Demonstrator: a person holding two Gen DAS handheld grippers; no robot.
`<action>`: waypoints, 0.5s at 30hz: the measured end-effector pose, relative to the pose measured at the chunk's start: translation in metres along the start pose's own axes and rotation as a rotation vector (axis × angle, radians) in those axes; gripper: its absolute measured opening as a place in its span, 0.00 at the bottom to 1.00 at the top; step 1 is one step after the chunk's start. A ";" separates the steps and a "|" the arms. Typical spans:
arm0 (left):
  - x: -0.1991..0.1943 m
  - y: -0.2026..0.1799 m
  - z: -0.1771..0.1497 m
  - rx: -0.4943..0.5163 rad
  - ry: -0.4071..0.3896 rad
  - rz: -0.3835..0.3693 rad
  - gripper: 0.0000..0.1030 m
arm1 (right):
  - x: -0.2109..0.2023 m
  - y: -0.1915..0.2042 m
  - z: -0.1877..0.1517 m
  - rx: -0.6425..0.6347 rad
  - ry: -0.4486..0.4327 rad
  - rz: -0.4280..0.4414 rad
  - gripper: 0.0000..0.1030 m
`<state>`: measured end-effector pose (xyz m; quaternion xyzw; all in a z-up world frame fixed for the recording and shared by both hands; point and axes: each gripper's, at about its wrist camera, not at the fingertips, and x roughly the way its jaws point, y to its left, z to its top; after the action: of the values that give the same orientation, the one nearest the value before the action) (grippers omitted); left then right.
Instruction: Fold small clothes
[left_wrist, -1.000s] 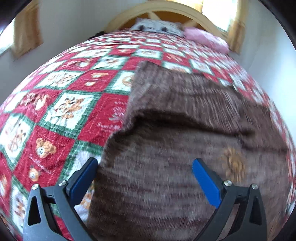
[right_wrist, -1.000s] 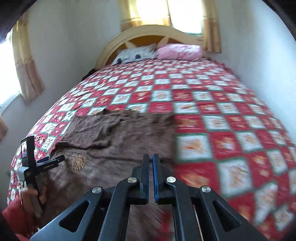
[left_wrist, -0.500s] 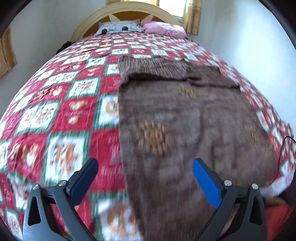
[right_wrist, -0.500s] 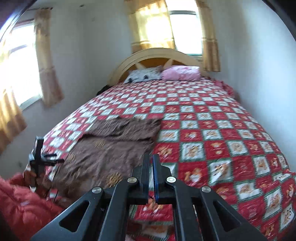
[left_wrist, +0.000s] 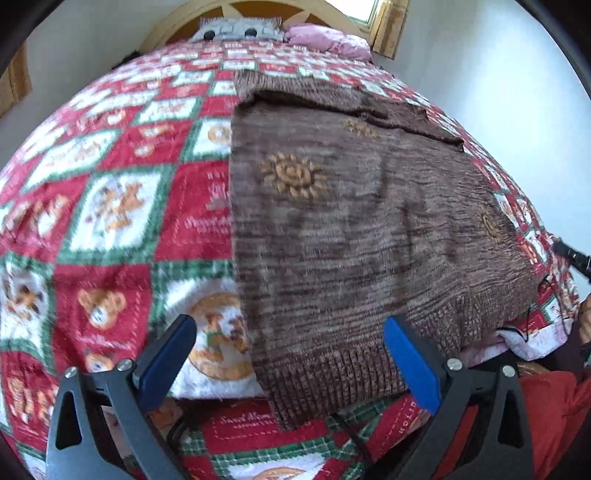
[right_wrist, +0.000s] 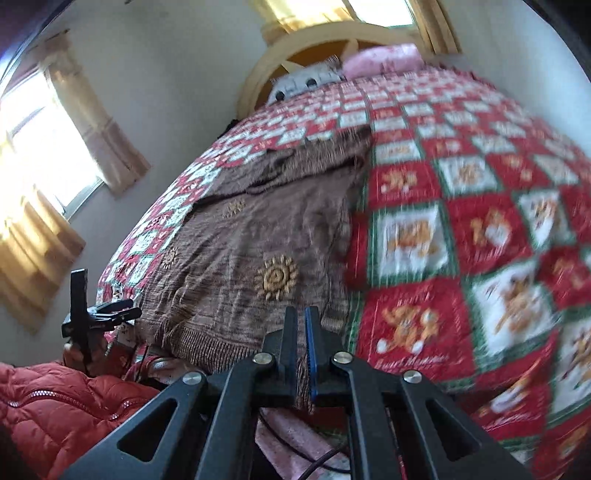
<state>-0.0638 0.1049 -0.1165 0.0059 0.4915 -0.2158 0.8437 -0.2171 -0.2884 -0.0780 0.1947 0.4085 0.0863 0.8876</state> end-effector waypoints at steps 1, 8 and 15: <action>0.002 0.001 -0.002 -0.011 0.009 -0.011 0.99 | 0.000 -0.002 -0.002 0.021 -0.003 0.006 0.51; -0.003 -0.006 -0.013 0.016 -0.001 -0.038 0.84 | -0.004 0.003 -0.012 -0.038 0.016 -0.057 0.65; -0.004 -0.020 -0.018 0.077 -0.013 -0.050 0.69 | 0.010 0.022 -0.028 -0.189 0.086 -0.141 0.62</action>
<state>-0.0875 0.0925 -0.1183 0.0245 0.4774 -0.2554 0.8404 -0.2314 -0.2576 -0.0924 0.0769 0.4489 0.0701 0.8875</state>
